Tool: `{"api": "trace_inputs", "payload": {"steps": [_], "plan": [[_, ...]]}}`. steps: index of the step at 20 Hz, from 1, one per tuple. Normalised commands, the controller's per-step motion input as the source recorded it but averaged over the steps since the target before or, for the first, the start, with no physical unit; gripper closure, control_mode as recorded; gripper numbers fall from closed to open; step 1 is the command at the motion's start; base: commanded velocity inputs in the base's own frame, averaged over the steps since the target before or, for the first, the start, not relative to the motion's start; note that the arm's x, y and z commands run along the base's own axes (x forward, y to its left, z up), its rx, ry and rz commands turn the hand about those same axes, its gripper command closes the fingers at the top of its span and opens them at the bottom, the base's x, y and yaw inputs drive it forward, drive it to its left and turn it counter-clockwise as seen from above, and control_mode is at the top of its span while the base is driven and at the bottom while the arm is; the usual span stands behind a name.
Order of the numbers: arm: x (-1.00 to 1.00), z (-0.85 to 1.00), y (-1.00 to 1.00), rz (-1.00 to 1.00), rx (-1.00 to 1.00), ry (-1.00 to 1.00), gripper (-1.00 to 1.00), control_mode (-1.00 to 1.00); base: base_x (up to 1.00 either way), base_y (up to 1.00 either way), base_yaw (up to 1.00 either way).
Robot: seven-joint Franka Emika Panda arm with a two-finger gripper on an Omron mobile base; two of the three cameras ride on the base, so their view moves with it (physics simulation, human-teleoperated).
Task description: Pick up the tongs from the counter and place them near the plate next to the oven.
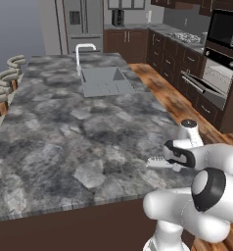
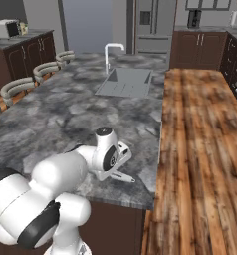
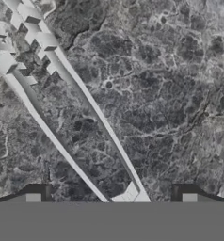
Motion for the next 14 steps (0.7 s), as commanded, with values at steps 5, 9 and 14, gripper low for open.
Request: {"api": "trace_inputs", "payload": {"steps": [5, 9, 14], "plan": [[0.15, -0.14, 0.00, 0.02, 0.00, 0.01, -1.00, -1.00, 0.00, 0.00, 0.00], [0.05, -0.31, 0.00, 0.02, 0.00, 0.06, -1.00, -1.00, 0.00, 0.00, 0.00], [0.02, -0.29, 0.00, 0.03, 0.00, 0.03, -1.00, -1.00, 0.00, 0.00, 0.00]]}}
